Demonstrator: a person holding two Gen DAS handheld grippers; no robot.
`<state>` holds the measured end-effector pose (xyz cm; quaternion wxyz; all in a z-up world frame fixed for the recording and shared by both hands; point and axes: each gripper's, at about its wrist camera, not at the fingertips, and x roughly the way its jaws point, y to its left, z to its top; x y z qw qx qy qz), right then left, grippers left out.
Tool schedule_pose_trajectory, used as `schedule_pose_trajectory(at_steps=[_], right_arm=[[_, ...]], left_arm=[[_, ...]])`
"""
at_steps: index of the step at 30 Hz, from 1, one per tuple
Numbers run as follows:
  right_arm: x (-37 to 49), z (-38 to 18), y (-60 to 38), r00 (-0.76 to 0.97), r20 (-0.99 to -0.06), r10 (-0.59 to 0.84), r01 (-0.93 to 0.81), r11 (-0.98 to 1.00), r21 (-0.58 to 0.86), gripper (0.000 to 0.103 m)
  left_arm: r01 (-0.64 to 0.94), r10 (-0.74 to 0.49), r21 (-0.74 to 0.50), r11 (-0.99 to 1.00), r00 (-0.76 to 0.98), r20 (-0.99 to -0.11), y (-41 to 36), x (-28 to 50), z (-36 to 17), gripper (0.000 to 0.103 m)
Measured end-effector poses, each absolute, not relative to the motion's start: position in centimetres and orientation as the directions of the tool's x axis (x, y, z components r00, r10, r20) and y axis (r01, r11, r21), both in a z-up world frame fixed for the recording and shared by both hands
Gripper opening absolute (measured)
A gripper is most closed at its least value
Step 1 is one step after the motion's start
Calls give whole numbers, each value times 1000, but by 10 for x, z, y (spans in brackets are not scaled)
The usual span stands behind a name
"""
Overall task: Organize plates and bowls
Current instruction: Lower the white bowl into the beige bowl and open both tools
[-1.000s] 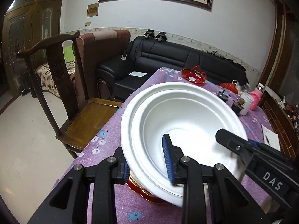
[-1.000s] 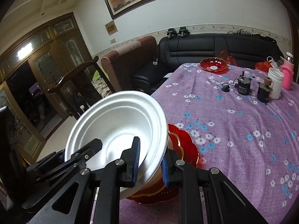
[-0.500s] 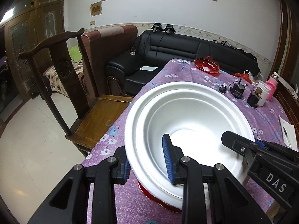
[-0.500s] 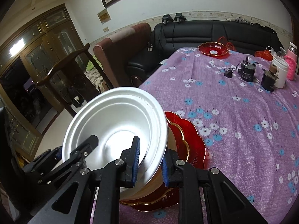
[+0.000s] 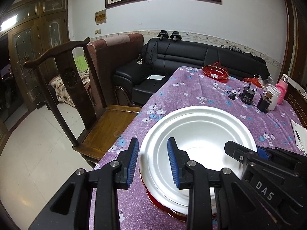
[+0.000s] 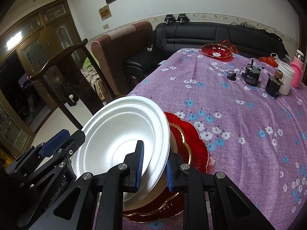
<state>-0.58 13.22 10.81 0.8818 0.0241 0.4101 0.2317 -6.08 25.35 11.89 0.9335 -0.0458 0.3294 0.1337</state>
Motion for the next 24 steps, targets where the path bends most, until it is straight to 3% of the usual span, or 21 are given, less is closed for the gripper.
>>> schedule_pose_trajectory(at_steps=[5,10,15,24], right_arm=[[-6,108,132,567,-705,426,-381,895,234,23],[-9,109,132,580,-699,418,-375,899,227,23],[-13,112,131,587,-683,435,-374,894,249,48],[-16,120,125,629,-658,414,-350,907,235,54]], left_arm=[[-282,219,-4,959,751,-623,253,-64,120,32],[-290,220,-14,957,754,-618,256,-68,120,43],[-294,217,-23,956,756,-618,260,-71,120,44],[-306,215,-45,951,759,-615,265,-80,122,54]])
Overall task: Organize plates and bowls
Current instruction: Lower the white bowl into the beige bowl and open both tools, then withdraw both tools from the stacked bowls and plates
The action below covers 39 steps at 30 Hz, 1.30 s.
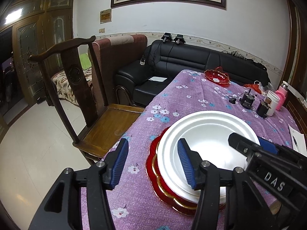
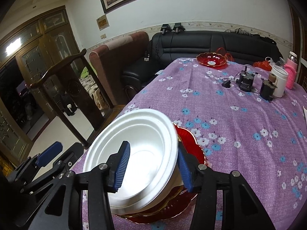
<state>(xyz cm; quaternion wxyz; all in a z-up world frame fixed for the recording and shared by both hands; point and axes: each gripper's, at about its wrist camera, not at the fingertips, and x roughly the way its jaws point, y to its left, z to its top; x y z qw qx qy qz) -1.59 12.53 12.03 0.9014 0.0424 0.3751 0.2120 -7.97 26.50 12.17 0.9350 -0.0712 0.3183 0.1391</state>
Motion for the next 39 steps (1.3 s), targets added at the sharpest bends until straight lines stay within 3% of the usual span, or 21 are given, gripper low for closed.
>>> schedule_pose_trajectory(at_steps=[13,23,39], right_arm=[[-26,123,87,644,-634,428,-299,904,306,57],[-49,125,56,674,-603,427,-290,904,315,63],[-83,108,18,674,-600,430,-279,901,332,65]], left_arm=[[-318,201,-86,944,764,-613,262,-102,124,80],[-312,179,-95,945,741,-647,247,-114,115,81],[-298,139,-114,948,708,-692,223,-145,96,82]])
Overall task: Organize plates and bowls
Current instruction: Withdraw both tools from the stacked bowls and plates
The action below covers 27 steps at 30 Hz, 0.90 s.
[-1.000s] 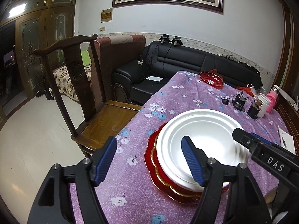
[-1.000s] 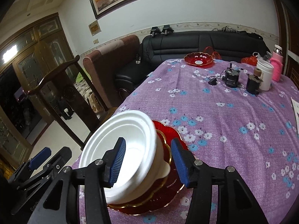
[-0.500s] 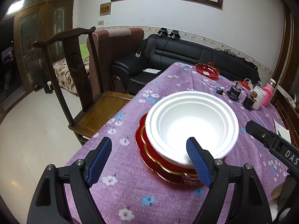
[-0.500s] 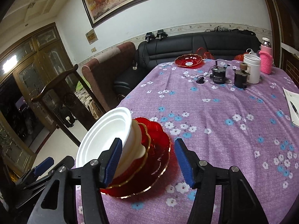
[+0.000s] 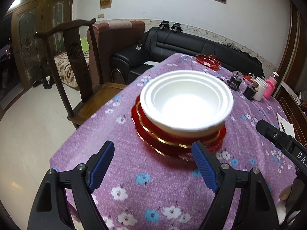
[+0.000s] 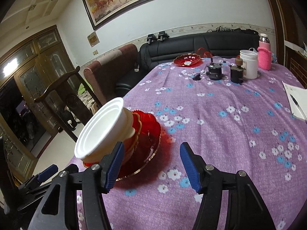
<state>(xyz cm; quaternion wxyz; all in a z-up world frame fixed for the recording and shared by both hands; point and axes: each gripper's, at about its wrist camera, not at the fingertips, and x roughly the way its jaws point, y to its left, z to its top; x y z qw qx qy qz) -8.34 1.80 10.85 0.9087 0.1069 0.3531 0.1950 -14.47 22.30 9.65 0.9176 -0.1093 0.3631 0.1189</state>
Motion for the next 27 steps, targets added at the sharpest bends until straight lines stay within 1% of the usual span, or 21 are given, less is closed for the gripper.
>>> schedule_pose_trajectory(at_steps=[12,18,27], right_arm=[[-103,95,-6,668,-605,433,-249,896,367,65],[-116,93,-6,692,-600,401,-255,913,318,65],[-130,93,-16,754,-564,335,-223,939,261,65]], left_arm=[[-263,85,-150,953,707,-702,199,-157,88,82],[-229,33,-189,955,715,-698,182,-162,84,82],[-176,-2,-201,964,746,-666,161,-167,87,82]])
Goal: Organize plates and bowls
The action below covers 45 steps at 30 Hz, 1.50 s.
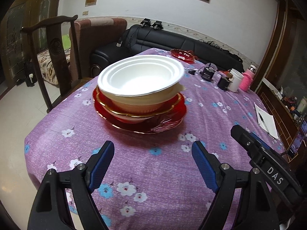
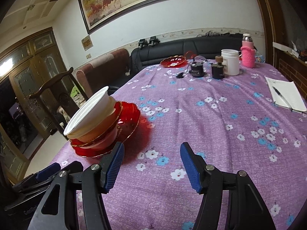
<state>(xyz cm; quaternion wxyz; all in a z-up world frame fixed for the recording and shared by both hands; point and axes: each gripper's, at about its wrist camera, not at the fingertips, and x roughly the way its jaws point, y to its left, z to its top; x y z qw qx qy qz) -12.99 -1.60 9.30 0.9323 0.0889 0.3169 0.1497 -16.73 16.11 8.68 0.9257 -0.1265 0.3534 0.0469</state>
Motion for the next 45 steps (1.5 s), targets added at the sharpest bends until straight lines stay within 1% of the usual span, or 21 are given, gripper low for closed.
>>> schedule_pose_trajectory(at_steps=[2,4,6,9,12,20,32,38,45], right_arm=[[-135,96,-17,788,-539,298,-207,953,223,65],[-141,100,-16,822,-508,259,-196,965,174,69],[-150,105,-13,867,-461,189,-156,982,109,84],[-154,107,-16,896,-421,139,-115,990,83,93],[-149,104,-20,890,-433,140,-105,989,102,93],[-145,96,-21,884,-455,108,-78,993,85,93],[-141,84,-7,851,-510,124,-111,992,56,93],[-142,80,1,837,-528,141,-141,989,40,93],[-141,77,8,824,-549,140,-151,988,27,93]], left_arm=[[-165,-8,-202,965,755,-656,157,-168,88,82],[-156,-14,-205,966,763,-646,155,-168,89,82],[-151,-17,-208,966,770,-638,153,-168,90,82],[-152,-14,-212,965,782,-623,154,-169,91,83],[-154,-3,-203,967,790,-613,152,-170,92,84],[-163,36,-167,972,813,-581,150,-174,92,86],[-204,65,-163,965,791,-609,162,-170,83,86],[-231,91,-139,963,763,-640,167,-166,76,86],[-260,138,-99,960,754,-643,172,-166,73,86]])
